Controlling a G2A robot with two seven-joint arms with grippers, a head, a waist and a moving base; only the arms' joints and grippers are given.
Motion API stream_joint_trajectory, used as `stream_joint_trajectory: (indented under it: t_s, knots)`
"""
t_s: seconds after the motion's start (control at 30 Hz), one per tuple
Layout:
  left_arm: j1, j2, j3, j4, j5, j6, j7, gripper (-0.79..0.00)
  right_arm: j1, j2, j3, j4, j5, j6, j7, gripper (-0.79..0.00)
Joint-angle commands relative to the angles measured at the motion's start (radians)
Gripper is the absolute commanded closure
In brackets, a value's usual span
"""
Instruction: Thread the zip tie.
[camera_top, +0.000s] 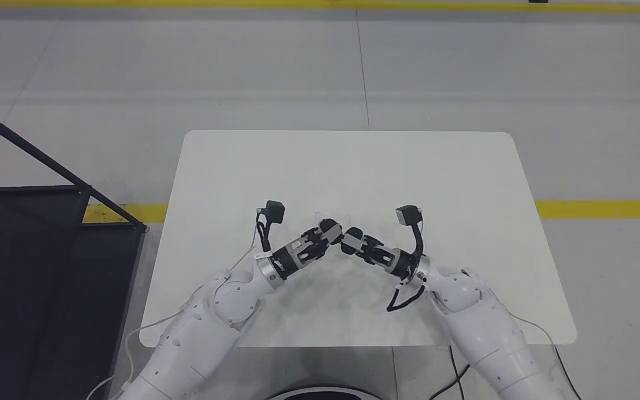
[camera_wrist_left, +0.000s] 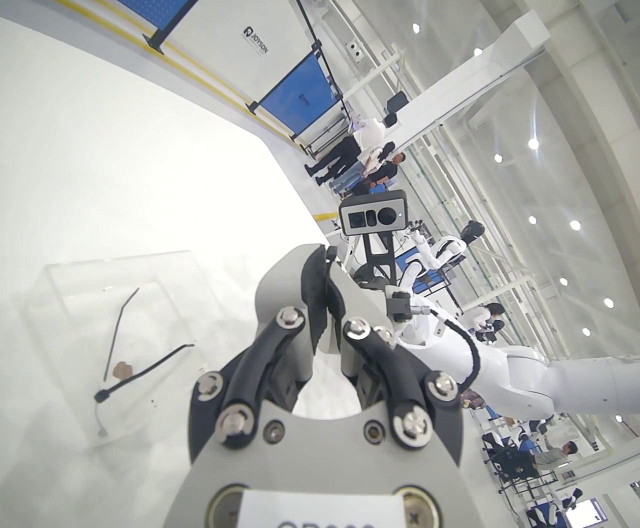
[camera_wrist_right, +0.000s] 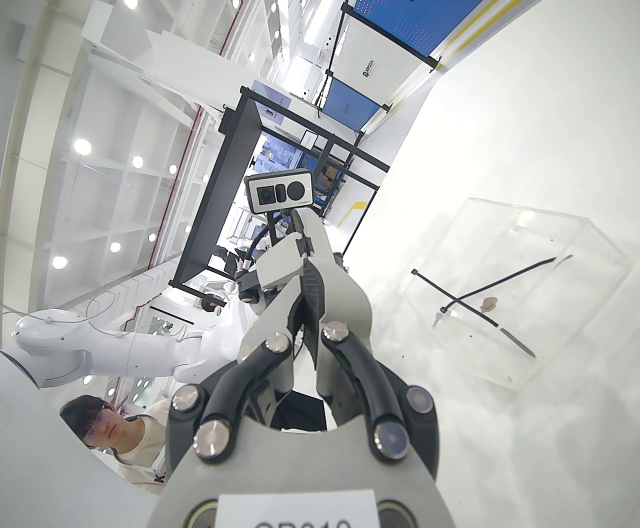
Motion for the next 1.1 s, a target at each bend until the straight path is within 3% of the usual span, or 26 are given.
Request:
stream_joint_trajectory:
  t_s: [0.0, 0.07, 0.1, 0.13, 0.17, 0.47, 0.57, 0.77, 0.9, 1.07]
  knots:
    - [0.000, -0.001, -0.002, 0.000, 0.001, 0.001, -0.001, 0.000, 0.000, -0.001, 0.000, 0.000, -0.001, 0.001, 0.001, 0.000]
    - [0.001, -0.002, -0.004, 0.001, 0.003, 0.000, -0.001, 0.000, 0.000, -0.001, 0.001, 0.000, -0.001, 0.001, 0.001, 0.000]
    - [0.000, -0.002, -0.006, 0.001, 0.009, 0.002, 0.001, 0.000, 0.000, -0.001, 0.001, 0.001, -0.001, 0.002, 0.001, -0.166]
    - [0.000, -0.002, -0.009, 0.000, 0.018, 0.006, 0.005, 0.000, 0.001, -0.001, 0.002, 0.001, -0.004, 0.005, 0.002, -0.560]
    - [0.001, -0.002, -0.014, -0.002, 0.027, 0.008, 0.010, 0.000, 0.003, -0.001, 0.002, -0.001, -0.010, 0.002, 0.007, -0.785]
    - [0.047, 0.019, -0.118, -0.077, 0.106, 0.004, 0.024, 0.000, -0.035, 0.022, 0.075, -0.056, -0.139, -0.063, -0.011, -0.785]
    - [0.077, 0.030, -0.167, -0.109, 0.109, -0.006, 0.013, 0.000, -0.063, 0.032, 0.107, -0.128, -0.255, -0.031, -0.043, -0.785]
    - [0.136, 0.055, -0.278, -0.161, 0.090, -0.046, -0.047, 0.000, -0.185, 0.041, 0.154, -0.375, -0.613, 0.121, -0.244, -0.785]
    - [0.192, 0.073, -0.365, -0.195, 0.070, -0.101, -0.085, 0.000, -0.185, 0.041, 0.154, -0.375, -0.613, 0.121, -0.244, -0.785]
    - [0.192, 0.073, -0.365, -0.195, 0.070, -0.101, -0.085, 0.000, -0.185, 0.041, 0.154, -0.375, -0.613, 0.121, -0.244, -0.785]
